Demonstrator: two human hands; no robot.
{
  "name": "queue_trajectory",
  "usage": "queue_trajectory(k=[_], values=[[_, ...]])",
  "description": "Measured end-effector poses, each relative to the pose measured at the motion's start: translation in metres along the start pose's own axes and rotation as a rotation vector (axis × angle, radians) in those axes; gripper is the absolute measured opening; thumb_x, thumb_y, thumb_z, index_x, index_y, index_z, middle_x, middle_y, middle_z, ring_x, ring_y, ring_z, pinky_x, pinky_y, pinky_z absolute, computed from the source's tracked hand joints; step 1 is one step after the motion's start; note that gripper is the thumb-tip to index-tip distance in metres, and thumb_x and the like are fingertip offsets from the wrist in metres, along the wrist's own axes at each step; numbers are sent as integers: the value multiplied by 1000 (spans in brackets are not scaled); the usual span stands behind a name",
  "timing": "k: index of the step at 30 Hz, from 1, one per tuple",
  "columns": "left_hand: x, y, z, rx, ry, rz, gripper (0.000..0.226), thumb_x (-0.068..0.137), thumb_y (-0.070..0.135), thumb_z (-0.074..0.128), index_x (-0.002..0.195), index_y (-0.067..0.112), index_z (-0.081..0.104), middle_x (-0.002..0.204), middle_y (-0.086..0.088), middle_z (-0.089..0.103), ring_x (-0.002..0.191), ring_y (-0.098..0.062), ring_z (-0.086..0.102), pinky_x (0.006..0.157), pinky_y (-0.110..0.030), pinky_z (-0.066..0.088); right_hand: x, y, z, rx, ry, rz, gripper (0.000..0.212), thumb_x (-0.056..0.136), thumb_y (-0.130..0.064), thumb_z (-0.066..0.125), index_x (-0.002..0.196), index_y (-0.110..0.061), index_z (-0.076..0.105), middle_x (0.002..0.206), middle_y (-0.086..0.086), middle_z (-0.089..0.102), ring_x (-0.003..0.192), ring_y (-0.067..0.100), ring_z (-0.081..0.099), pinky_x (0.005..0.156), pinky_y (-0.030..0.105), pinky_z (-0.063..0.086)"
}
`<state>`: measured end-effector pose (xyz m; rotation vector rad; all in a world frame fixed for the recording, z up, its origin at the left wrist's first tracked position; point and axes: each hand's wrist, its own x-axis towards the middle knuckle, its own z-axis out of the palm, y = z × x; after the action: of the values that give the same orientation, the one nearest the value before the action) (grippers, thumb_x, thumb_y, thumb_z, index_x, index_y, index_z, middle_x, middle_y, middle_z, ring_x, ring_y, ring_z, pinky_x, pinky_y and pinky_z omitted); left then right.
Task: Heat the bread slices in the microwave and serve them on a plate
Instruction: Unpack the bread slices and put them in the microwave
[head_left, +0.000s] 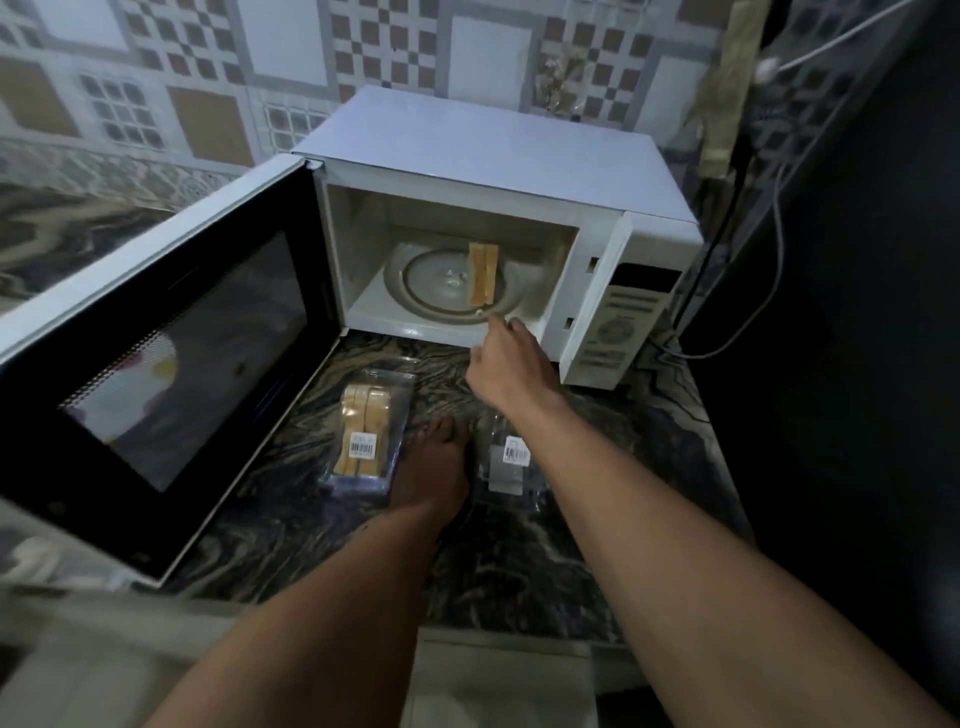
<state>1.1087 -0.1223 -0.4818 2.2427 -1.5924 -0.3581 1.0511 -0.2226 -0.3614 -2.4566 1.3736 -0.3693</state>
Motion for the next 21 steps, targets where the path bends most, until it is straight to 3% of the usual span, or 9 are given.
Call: queue_trajectory(k=[3,7,11,16,18,21], values=[[-34,3,-3,1,80,34,45,91,14,57,136,13,55,135,-12,57,116,-36,57,94,-41,49,-25,-3,5,13,7,-12,49,97,-16,51,145,-5,40,136,14,50,127,34,47,97,43,48],[-72,-3,-7,55,124,95,33,79,13,56,108,10,74,108,-12,70,96,-37,61,73,-40,52,-52,-14,14,31,4,-32,46,98,-14,53,142,-4,44,141,13,48,133,32,43,104,41,43],[-100,-22,-6,103,150,155,33,64,3,69,95,13,78,85,-6,71,77,-32,64,56,-34,50,-73,-28,29,49,50,-33,43,96,-10,53,139,-6,49,141,12,50,130,30,47,103,37,42],[-118,-46,-8,-140,335,54,14,76,-1,58,83,9,66,82,-13,64,74,-34,61,59,-36,48,-101,-45,56,61,-29,-77,35,88,1,58,122,-6,59,126,12,58,114,32,56,95,41,49],[-117,-57,-12,-220,469,-46,9,85,4,53,88,6,62,87,-15,60,75,-34,58,62,-37,47,-109,-50,72,70,-56,-117,32,84,2,64,115,-6,64,118,12,60,110,32,58,93,41,51],[-113,-67,-27,-370,577,-262,15,85,-5,55,99,1,57,99,-17,55,78,-34,56,66,-27,34,-119,-55,91,103,-87,-159,39,81,3,65,119,-8,68,122,13,63,113,31,60,95,40,52]])
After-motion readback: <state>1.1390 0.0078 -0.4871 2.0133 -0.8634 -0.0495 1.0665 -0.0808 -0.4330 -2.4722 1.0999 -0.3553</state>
